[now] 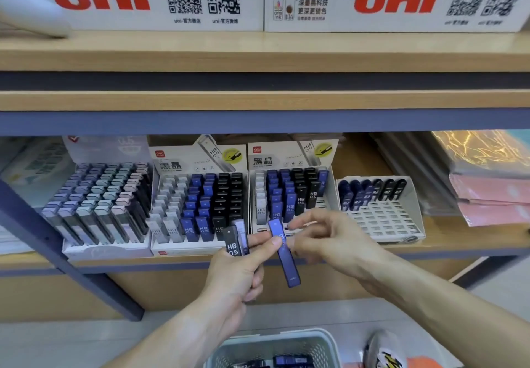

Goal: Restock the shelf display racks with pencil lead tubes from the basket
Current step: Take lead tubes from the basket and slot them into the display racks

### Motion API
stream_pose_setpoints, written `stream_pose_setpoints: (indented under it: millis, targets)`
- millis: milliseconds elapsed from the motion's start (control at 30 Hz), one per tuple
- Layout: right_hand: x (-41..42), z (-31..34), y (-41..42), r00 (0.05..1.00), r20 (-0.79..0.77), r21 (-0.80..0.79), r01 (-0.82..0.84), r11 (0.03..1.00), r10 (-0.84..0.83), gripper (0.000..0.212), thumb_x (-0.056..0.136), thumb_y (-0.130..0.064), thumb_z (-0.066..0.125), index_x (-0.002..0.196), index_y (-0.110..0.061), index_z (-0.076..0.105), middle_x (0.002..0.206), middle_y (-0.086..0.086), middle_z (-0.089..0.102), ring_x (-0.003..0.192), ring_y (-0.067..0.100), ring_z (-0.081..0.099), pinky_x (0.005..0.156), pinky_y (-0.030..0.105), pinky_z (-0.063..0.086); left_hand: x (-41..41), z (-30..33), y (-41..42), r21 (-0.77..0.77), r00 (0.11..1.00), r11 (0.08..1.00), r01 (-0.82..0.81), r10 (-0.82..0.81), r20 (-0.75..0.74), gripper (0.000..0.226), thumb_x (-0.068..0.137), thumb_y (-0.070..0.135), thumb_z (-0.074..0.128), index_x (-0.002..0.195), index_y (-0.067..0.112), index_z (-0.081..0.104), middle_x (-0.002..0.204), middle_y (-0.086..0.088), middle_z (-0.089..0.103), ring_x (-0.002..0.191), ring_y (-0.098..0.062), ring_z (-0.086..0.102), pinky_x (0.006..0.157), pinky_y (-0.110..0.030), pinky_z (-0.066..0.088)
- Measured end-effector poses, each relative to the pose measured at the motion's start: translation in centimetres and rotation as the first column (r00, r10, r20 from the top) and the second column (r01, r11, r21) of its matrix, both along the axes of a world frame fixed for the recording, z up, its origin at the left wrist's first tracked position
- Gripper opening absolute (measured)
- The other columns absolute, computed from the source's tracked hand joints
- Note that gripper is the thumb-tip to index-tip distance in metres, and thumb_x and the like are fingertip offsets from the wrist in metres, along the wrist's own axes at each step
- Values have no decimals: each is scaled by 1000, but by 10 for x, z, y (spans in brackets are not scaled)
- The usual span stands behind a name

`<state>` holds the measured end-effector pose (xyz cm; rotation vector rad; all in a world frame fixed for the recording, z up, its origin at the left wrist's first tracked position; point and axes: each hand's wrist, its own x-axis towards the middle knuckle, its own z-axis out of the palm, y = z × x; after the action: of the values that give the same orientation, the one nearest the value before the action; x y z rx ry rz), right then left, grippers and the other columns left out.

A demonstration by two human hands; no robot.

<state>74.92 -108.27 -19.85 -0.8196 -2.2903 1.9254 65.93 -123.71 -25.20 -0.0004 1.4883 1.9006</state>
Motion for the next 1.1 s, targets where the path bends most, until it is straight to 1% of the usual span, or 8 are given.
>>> stream_pose_setpoints:
  millis: [133, 200, 267, 367, 467, 567, 900, 1100]
  targets:
    - [2, 3, 6, 994, -110, -25, 0, 1000, -3, 31, 87, -6, 78, 114, -18, 67, 86, 8, 75, 77, 16, 72, 72, 27, 59, 6, 0, 7, -29, 998, 997, 66, -66, -14, 36, 72, 20, 88, 104, 9, 77, 66, -10, 52, 39, -10, 28, 39, -17, 15]
    - [1, 2, 8, 993, -114, -6, 11, 1000, -11, 32, 86, -3, 78, 112, -19, 67, 84, 9, 74, 76, 20, 72, 73, 32, 61, 7, 1, 9, -55, 997, 995, 78, -79, -9, 35, 73, 24, 88, 103, 9, 77, 68, -10, 55, 41, -10, 29, 39, -17, 15]
    - [-3, 1, 17, 990, -127, 136, 82, 987, -65, 30, 86, -4, 79, 107, -23, 68, 84, 7, 74, 76, 27, 73, 77, 40, 62, 6, 3, 10, -93, 996, 992, 90, -88, 35, 35, 77, 32, 85, 101, 8, 76, 70, -6, 58, 42, -10, 29, 38, -18, 14]
    - [-10, -4, 35, 967, -201, 405, 229, 885, -158, 28, 85, -11, 80, 97, -32, 66, 83, 0, 73, 73, 17, 71, 76, 37, 59, 1, 8, 11, -89, 967, 981, 174, -153, 202, 23, 88, 32, 73, 91, 9, 69, 57, 2, 38, 42, -10, 25, 36, -18, 12]
    - [-17, -12, 41, 944, -287, 481, 290, 827, -164, 29, 85, -13, 80, 92, -35, 63, 81, -5, 72, 74, 7, 70, 74, 29, 57, -1, 10, 14, 10, 927, 986, 168, -161, 340, 10, 84, 22, 59, 86, 14, 54, 58, 2, 30, 43, -11, 23, 36, -15, 12]
    - [-23, -19, 38, 932, -345, 530, 289, 797, -109, 27, 87, -9, 77, 94, -30, 63, 80, -9, 69, 77, 3, 67, 71, 19, 54, 1, 11, 16, 79, 909, 986, 147, -166, 382, 12, 78, 17, 52, 79, 16, 40, 61, -1, 33, 46, -13, 23, 35, -16, 15]
    - [-29, -28, 33, 946, -312, 667, 155, 729, 84, 24, 89, -8, 74, 99, -26, 62, 84, -14, 67, 83, 4, 67, 76, 27, 58, 2, 6, 11, 63, 951, 995, 77, -92, 296, 6, 96, 10, 50, 95, 5, 48, 76, -11, 55, 50, -17, 36, 33, -20, 18]
    - [-30, -37, 32, 962, -254, 726, 122, 676, 100, 24, 89, -10, 73, 107, -27, 70, 91, -14, 69, 83, 2, 67, 79, 30, 59, 5, 5, 10, -42, 981, 997, 72, -63, 183, 24, 101, 15, 57, 117, -3, 57, 81, -14, 70, 51, -19, 53, 31, -18, 20]
